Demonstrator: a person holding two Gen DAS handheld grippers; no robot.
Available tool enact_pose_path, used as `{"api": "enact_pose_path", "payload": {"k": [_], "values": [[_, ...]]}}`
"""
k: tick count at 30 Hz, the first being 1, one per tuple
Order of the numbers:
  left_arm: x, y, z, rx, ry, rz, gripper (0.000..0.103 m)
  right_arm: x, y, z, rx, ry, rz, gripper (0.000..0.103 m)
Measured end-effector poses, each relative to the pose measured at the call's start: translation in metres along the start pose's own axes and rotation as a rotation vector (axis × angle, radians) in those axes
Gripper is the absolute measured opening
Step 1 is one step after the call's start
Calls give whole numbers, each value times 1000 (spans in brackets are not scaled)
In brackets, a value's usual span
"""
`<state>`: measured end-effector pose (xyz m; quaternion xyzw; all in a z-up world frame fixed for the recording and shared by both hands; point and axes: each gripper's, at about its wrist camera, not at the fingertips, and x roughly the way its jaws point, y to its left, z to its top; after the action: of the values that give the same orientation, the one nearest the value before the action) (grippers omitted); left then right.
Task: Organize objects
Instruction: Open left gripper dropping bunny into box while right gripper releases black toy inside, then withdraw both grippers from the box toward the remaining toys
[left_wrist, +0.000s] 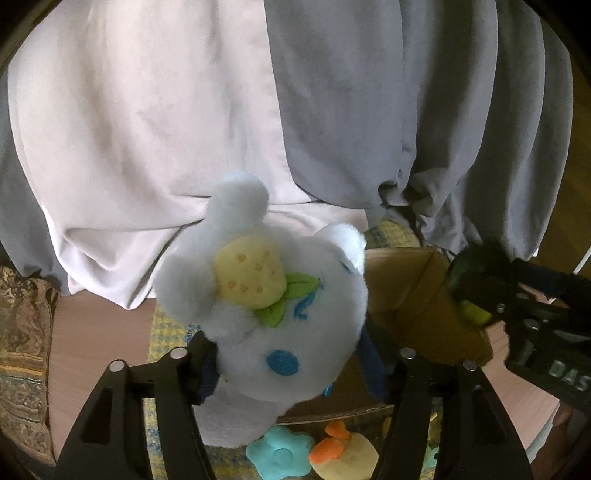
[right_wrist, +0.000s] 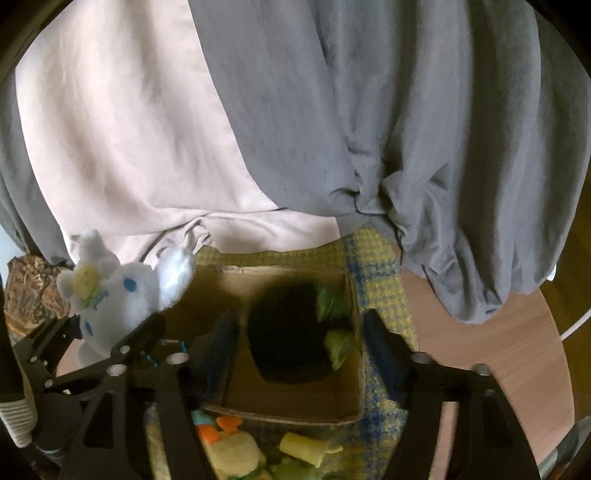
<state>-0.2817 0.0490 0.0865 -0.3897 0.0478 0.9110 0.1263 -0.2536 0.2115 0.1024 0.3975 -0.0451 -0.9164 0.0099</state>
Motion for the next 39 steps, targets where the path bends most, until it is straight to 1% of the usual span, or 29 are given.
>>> {"api": "enact_pose_path", "payload": {"k": [1,2,3,5,7,10,19,22,31,39], "values": [[-1,1,0,-4,-3,3,83,-3,0,0,2,-13,-4,96],[-2,2,-1,-6,-9,9,87,-4,-1,0,3,-22,-8,97],[-3,2,-1,-6,-17,16,90,-7,-1,1,3,-29,-14,97],[-7,1,-1,1,-24,21,90,-8,-2,2,7,-28,-16,97],[-9,1,-1,2,-22,12,95,-10,-4,1,10,-25,-11,97],[-14,-3,-3,14,-31,25,99,-12,-6,-2,16,-22,-11,97],[-25,-9,-10,15,-41,35,99,-27,-12,-15,33,-29,-6,97],[-28,-11,-13,23,-41,48,99,-30,-13,-18,33,-32,-9,97],[-41,-11,-31,12,-47,47,99,-47,-14,-38,36,-37,-6,97],[-54,-16,-52,21,-66,54,99,-61,-14,-55,29,-58,-25,97]]}}
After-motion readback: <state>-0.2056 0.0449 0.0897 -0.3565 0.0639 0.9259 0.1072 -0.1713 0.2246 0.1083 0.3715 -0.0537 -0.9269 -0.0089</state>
